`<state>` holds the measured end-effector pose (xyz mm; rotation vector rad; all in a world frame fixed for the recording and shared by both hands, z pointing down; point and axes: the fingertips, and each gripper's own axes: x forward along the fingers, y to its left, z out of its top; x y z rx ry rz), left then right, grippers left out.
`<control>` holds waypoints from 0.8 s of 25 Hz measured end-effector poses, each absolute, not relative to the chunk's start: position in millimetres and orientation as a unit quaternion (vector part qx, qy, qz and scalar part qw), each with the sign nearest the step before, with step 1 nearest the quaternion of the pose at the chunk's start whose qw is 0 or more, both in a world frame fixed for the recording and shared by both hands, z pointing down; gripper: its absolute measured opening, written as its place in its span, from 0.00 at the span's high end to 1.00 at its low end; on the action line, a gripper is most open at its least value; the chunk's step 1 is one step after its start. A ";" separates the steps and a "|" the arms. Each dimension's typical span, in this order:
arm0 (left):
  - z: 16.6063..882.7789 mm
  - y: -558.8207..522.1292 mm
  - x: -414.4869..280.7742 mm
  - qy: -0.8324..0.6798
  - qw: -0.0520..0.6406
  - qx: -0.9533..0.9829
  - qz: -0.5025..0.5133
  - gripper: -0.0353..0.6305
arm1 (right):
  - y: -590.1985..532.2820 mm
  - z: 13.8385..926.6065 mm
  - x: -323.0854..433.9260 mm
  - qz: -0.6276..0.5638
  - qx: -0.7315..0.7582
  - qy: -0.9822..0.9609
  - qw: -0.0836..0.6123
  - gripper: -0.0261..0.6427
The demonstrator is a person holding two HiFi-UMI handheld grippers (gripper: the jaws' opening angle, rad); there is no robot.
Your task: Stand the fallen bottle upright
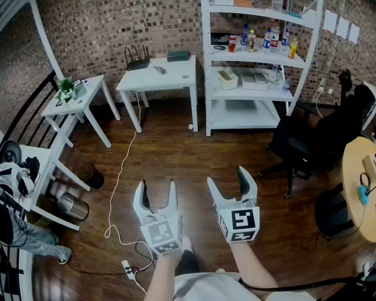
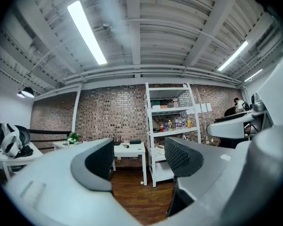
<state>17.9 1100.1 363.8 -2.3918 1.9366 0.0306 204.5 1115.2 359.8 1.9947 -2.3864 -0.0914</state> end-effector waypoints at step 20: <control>364.0 849.5 -104.9 0.635 0.009 -0.772 0.006 0.47 | 851.2 351.0 49.0 -0.029 0.569 -0.821 0.034 0.49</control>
